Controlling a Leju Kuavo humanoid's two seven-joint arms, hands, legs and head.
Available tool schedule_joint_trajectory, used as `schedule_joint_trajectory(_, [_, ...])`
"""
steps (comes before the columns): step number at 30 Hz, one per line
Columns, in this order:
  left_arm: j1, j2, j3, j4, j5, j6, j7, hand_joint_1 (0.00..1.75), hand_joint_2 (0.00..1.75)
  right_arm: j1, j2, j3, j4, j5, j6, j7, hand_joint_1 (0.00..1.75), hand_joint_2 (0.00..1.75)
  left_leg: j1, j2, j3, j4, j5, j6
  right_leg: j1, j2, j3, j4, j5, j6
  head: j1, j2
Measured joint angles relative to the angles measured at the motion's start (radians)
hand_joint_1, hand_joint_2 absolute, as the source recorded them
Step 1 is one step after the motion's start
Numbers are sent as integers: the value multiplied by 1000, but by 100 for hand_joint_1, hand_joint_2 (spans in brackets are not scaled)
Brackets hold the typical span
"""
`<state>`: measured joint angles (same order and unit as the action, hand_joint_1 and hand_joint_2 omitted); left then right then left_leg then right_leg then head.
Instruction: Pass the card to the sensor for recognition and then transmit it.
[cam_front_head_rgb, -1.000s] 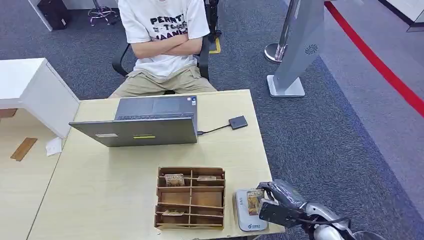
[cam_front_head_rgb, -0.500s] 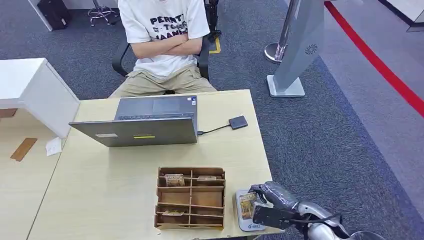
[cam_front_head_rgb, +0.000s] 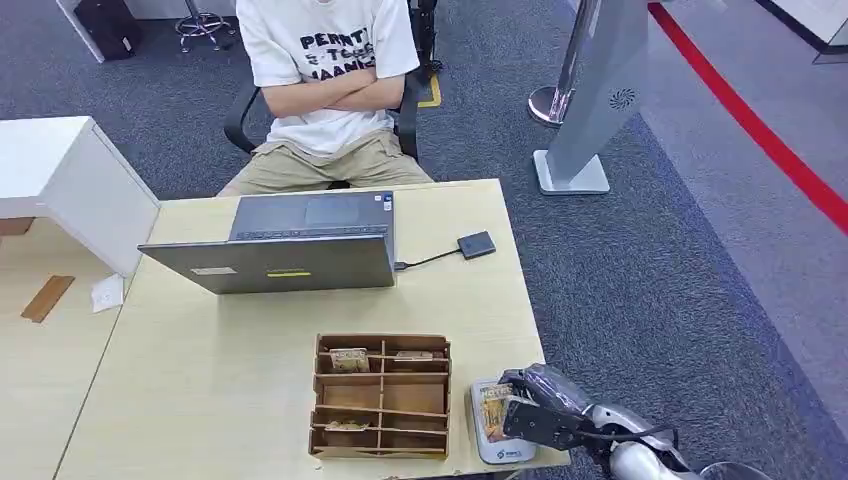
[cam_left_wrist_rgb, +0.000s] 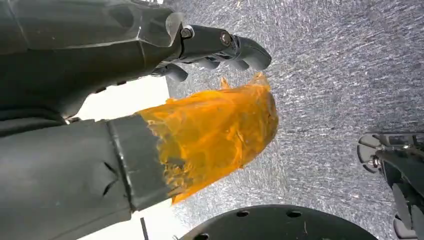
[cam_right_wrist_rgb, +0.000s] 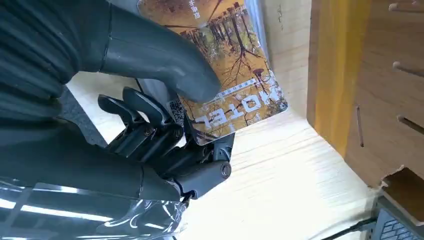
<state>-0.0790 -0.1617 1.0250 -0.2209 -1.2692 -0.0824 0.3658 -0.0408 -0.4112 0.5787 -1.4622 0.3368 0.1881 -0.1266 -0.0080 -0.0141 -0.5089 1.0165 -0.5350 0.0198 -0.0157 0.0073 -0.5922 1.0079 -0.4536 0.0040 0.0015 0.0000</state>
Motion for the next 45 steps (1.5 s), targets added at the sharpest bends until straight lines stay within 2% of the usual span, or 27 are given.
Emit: schedule_joint_trajectory(45, [0, 0, 0, 0, -3, 0, 0, 0, 0, 0, 3, -5, 16, 10, -10, 9, 175, 175, 0, 0, 6, 0, 0, 0, 0, 0, 6, -1, 0, 0, 0, 0])
